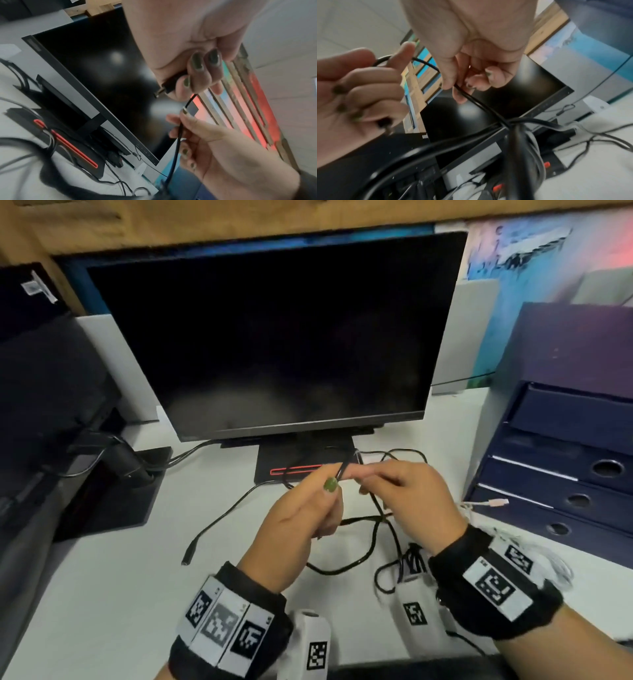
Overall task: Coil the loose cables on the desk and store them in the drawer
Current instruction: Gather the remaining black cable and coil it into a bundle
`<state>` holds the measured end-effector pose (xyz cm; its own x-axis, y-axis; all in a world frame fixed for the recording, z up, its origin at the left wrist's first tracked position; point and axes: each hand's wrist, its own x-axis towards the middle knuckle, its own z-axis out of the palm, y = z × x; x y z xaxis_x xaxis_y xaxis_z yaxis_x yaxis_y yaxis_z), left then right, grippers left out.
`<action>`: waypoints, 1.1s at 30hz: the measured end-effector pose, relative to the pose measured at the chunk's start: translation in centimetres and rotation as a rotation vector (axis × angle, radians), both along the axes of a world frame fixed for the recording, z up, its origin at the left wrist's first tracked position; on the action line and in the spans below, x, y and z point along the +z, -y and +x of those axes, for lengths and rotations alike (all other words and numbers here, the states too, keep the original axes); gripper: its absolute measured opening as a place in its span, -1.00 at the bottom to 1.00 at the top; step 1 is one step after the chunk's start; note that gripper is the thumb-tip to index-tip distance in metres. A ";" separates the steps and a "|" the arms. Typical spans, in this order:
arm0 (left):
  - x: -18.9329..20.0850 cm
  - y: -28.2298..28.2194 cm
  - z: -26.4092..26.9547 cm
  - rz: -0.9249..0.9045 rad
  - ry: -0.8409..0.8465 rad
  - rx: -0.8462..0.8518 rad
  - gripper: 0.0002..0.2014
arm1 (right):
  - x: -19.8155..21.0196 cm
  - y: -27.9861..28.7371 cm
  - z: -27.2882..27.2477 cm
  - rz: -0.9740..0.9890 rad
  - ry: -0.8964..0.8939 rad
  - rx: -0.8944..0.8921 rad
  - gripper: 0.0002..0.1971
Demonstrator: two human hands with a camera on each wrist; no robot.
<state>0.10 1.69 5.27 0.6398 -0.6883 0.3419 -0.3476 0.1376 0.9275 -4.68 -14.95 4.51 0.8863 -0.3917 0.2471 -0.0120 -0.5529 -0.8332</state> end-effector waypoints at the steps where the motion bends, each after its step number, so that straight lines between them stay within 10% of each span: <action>1: 0.5 0.4 0.4 -0.009 -0.047 0.000 -0.62 | -0.2 -0.2 0.3 -0.030 -0.044 0.025 -0.77; 7: 4.7 1.8 1.3 -0.075 -0.239 0.053 -0.65 | 0.2 -1.5 0.2 -0.022 -0.352 0.234 -0.91; 18: 7.8 3.0 -1.4 -0.096 -0.443 0.196 -0.72 | 4.6 0.0 -3.7 -0.018 -0.512 0.472 -0.43; 27: 6.3 3.7 -2.5 0.586 0.189 0.305 -0.69 | 6.8 1.0 -4.0 -0.117 -0.397 0.421 -0.81; 33: 5.2 3.3 -2.4 0.589 0.239 0.284 -0.73 | 7.9 2.2 -3.6 -0.054 -0.265 0.386 -0.67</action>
